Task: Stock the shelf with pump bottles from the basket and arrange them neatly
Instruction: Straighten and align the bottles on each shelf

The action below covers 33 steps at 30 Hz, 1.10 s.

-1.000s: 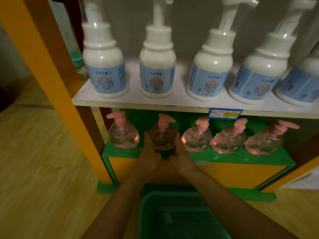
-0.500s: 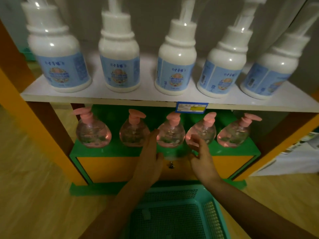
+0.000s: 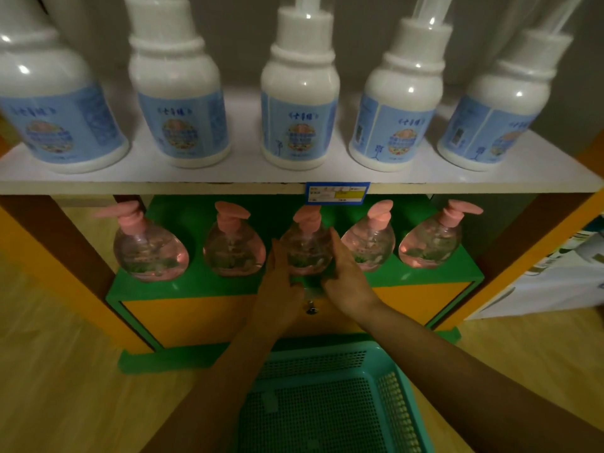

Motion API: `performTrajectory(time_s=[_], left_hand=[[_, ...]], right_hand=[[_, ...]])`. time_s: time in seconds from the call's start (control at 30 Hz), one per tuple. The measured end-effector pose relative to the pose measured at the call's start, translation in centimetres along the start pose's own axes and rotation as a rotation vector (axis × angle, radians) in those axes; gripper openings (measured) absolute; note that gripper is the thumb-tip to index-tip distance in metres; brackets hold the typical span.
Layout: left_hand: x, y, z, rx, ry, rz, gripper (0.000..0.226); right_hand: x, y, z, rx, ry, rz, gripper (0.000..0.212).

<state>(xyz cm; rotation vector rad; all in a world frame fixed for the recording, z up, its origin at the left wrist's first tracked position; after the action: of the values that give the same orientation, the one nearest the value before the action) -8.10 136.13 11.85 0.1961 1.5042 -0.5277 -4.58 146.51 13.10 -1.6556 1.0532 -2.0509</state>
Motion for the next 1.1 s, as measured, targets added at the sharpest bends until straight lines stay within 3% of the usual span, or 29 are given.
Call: performTrajectory(time_s=[0.47,0.6,0.67,0.73,0.8,0.93,1.1], left_hand=[[-1.2,1.0,-0.2,0.005,-0.045,-0.049,0.082],[-2.0,1.1,1.0,-0.009,-0.045,0.053,0.079],[-3.2,0.6,2.7,-0.096,0.032,0.069,0.076],[-5.1,0.4,4.5,-0.181,0.242,0.029,0.072],[-5.7,2.1,5.4,-0.140,0.356,-0.004,0.064],[-5.5,7.7,4.3,0.061,0.247,-0.073,0.067],[-5.7,10.5,0.6,0.067,0.173,-0.064,0.084]], right_hand=[[0.6,-1.4,0.1,0.025,0.016,-0.013,0.075],[1.2,-3.0,1.3,-0.013,-0.008,-0.080,0.057],[0.2,-4.1,2.3,-0.070,0.019,-0.115,0.047],[-1.7,-5.7,3.2,-0.144,0.065,-0.121,0.043],[-4.0,-7.6,3.9,-0.235,0.122,-0.121,0.040],[-7.2,-10.4,4.0,-0.315,0.230,-0.134,0.053],[-7.2,-9.9,2.6,-0.140,0.247,-0.104,0.071]])
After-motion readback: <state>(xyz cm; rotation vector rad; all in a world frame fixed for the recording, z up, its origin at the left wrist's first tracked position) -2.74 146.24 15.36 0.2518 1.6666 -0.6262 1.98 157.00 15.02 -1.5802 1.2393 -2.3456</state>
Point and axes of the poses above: each hand's wrist, its own z-axis away from the middle knuckle, its own y-axis out of the palm, x = y × z, the point moved 10 cm from there along -z, towards the middle knuckle, and after that the axes turned 14 degrees about z, right-handed, at the moved point
